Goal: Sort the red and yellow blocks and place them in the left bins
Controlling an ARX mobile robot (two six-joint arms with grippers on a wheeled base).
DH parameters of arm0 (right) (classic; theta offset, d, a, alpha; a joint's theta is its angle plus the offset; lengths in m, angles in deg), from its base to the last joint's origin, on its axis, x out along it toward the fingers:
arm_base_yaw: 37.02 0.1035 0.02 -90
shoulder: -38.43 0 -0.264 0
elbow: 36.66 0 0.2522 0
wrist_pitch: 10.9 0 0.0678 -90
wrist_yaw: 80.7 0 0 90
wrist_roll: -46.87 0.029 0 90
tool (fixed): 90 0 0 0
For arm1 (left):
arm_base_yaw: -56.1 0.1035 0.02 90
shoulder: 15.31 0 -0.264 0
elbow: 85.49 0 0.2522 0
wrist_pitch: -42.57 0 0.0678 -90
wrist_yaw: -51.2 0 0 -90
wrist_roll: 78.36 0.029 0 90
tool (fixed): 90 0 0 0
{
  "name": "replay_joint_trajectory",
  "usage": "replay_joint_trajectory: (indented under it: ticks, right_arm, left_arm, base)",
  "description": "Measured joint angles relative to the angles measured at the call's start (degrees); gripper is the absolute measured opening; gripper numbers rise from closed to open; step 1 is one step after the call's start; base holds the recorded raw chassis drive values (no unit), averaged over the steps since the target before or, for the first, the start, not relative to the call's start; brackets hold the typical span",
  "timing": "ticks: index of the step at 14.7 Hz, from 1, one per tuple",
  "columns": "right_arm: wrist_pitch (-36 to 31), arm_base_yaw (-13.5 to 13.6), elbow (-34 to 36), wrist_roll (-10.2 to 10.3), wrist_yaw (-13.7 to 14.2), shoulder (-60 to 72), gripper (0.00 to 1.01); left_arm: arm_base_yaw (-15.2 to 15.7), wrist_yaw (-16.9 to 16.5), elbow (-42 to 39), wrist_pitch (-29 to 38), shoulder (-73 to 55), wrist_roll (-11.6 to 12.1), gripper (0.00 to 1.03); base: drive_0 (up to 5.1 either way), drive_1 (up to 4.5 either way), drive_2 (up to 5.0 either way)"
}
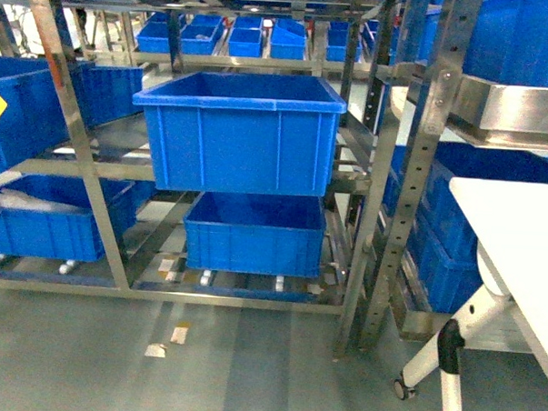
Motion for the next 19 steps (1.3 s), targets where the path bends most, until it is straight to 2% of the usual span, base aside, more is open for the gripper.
replay_joint_trajectory:
  ticks: [19]
  right_arm:
    - [-0.07, 0.0, 0.0, 0.0, 0.0, 0.02, 0.36]
  left_arm:
    - [0.0, -0.04, 0.04, 0.11, 0.02, 0.0, 0.26]
  base:
    - [-4.3, 4.3, 0.3]
